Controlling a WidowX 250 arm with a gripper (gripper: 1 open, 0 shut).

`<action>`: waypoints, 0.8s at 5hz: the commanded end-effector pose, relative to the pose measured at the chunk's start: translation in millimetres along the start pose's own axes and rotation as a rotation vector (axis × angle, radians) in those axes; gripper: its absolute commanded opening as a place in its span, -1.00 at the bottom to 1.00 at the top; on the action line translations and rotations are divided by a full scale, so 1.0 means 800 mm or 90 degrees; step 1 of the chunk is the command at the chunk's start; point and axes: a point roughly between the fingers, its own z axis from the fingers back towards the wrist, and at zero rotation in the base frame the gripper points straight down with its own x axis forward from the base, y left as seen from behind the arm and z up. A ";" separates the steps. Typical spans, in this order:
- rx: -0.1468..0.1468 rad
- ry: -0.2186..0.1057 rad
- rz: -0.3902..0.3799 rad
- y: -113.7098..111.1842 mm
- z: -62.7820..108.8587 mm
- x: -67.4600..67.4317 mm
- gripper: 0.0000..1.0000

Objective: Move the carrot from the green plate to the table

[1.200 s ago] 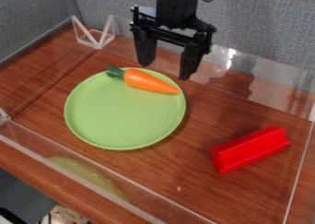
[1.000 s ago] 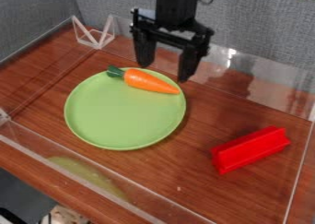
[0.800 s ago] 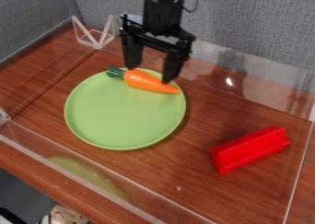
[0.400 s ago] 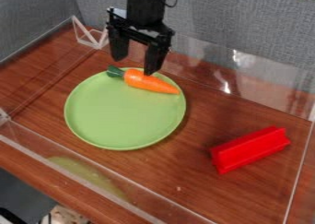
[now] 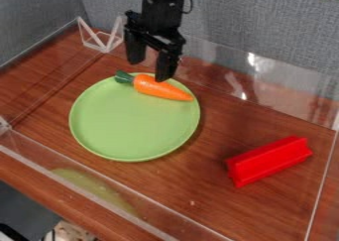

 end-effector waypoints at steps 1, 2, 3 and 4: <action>0.029 -0.041 -0.048 0.020 0.014 0.011 1.00; 0.038 -0.047 -0.098 0.027 0.006 0.019 1.00; 0.039 -0.050 -0.127 0.032 -0.005 0.024 1.00; 0.037 -0.055 -0.138 0.035 -0.016 0.026 1.00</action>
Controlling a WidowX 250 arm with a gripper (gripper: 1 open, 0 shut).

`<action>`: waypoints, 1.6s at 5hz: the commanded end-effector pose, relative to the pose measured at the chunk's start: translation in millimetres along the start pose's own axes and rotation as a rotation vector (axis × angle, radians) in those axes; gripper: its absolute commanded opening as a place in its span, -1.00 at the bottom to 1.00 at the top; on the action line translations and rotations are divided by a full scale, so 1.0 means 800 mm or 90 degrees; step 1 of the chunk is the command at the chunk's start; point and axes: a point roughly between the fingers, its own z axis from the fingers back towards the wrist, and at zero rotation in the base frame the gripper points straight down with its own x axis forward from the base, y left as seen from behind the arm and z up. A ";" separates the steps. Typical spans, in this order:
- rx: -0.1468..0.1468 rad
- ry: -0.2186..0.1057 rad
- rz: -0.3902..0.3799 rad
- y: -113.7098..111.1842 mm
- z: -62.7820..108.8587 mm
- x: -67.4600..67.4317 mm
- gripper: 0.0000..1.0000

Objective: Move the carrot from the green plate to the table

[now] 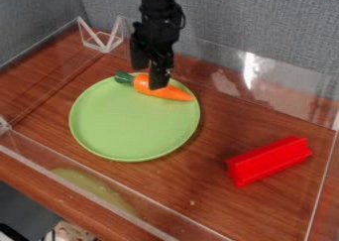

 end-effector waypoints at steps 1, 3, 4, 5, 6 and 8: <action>0.021 -0.034 0.004 0.016 0.013 0.002 1.00; 0.016 -0.037 0.008 0.021 -0.004 0.000 -1.00; 0.013 -0.038 0.010 0.024 -0.013 -0.002 -1.00; 0.016 -0.038 0.007 0.031 -0.021 -0.003 1.00; 0.013 -0.037 0.011 0.035 -0.027 -0.006 -1.00; 0.010 -0.035 0.018 0.040 -0.037 -0.012 1.00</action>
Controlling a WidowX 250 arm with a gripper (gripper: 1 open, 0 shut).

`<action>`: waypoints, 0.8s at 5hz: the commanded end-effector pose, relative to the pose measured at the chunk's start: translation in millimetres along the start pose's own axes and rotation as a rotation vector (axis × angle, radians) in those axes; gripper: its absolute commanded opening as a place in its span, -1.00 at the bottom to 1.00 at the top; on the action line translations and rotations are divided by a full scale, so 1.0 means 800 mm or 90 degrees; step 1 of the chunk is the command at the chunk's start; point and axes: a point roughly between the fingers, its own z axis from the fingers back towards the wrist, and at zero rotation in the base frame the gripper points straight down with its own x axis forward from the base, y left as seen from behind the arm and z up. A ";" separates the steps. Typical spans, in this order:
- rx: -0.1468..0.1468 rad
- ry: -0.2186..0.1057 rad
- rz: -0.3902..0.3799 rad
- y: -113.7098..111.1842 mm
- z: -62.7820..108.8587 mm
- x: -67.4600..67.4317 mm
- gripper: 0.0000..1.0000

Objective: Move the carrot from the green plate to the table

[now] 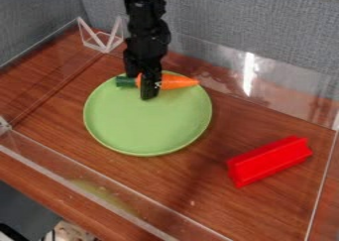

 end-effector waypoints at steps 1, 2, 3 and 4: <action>0.010 -0.007 0.020 0.013 0.000 -0.009 -1.00; 0.010 -0.004 0.025 0.013 -0.002 -0.012 1.00; 0.011 -0.004 0.025 0.013 -0.004 -0.012 -1.00; 0.023 -0.008 0.036 0.017 0.012 -0.016 -1.00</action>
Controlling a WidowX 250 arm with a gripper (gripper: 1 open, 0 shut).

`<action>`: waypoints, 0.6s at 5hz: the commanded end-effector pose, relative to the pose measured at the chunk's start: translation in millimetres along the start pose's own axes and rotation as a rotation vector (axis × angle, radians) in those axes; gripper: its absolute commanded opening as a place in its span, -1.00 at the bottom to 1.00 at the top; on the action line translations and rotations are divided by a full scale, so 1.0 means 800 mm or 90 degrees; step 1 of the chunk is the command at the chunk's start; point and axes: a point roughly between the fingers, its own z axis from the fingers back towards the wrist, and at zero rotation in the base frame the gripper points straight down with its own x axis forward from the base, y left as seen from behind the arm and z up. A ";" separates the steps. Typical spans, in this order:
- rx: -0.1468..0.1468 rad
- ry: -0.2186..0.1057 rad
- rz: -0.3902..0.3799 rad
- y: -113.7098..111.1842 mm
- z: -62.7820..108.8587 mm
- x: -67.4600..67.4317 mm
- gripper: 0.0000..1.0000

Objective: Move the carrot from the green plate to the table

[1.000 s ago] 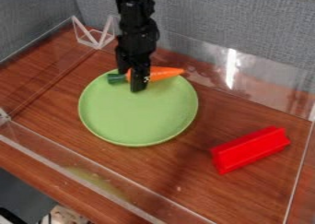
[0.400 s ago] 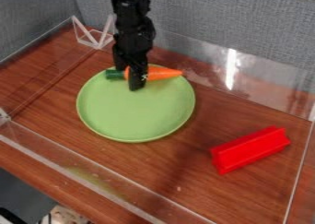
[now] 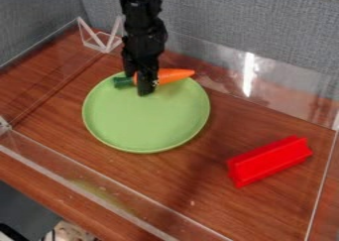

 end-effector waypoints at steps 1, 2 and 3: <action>0.031 -0.015 0.030 0.017 0.035 -0.012 -1.00; 0.045 -0.022 0.046 0.022 0.056 -0.018 -1.00; 0.058 -0.028 0.064 0.028 0.074 -0.023 -1.00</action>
